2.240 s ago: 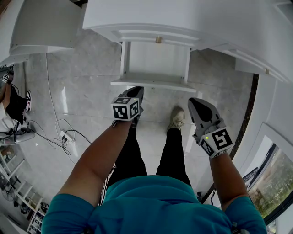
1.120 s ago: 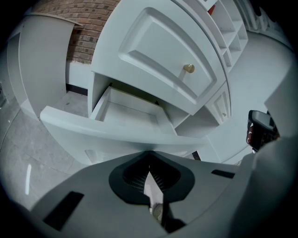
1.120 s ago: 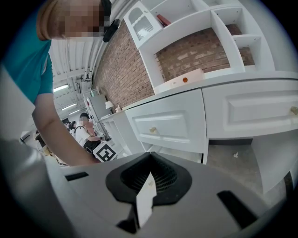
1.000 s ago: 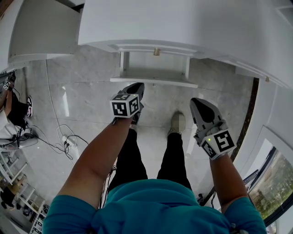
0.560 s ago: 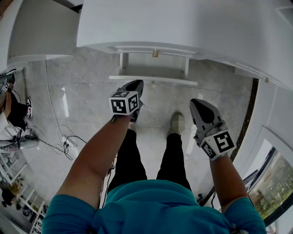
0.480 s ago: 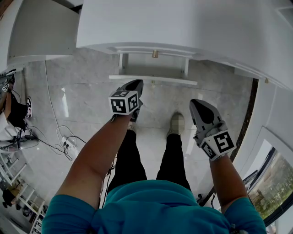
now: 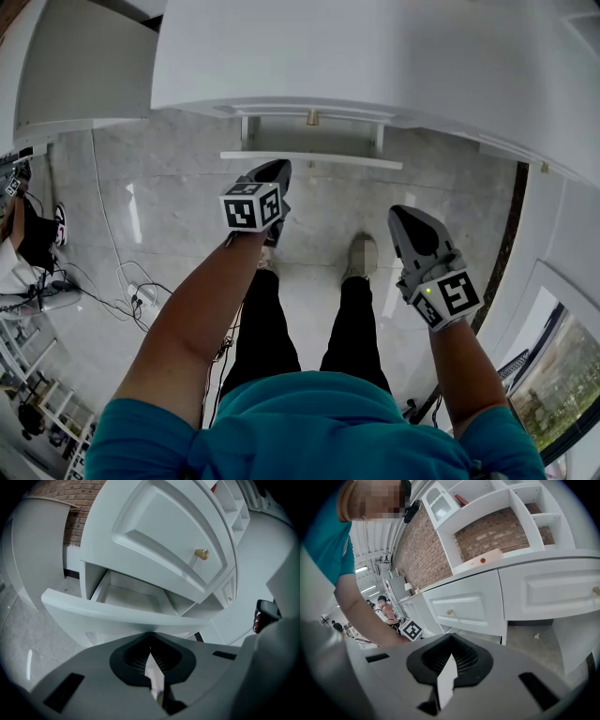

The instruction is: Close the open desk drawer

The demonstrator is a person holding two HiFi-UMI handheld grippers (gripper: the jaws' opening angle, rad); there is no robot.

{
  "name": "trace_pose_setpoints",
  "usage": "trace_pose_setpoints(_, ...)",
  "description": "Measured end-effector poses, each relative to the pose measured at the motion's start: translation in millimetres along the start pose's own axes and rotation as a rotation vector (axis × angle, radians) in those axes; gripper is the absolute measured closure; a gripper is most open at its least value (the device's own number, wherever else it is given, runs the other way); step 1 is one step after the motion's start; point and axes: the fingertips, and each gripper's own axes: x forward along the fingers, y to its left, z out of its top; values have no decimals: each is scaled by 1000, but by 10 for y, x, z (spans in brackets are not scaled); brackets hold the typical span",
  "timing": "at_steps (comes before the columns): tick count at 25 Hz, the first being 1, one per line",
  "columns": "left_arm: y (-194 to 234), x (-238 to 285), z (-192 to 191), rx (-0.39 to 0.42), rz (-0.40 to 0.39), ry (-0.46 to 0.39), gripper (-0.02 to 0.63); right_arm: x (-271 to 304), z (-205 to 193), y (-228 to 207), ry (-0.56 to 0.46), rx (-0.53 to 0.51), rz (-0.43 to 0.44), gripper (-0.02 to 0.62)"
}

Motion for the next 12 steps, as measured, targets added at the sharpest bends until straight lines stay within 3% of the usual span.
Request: trace_pose_setpoints(12, 49, 106, 199, -23, -2, -19, 592, 61, 10, -47, 5, 11, -1, 574)
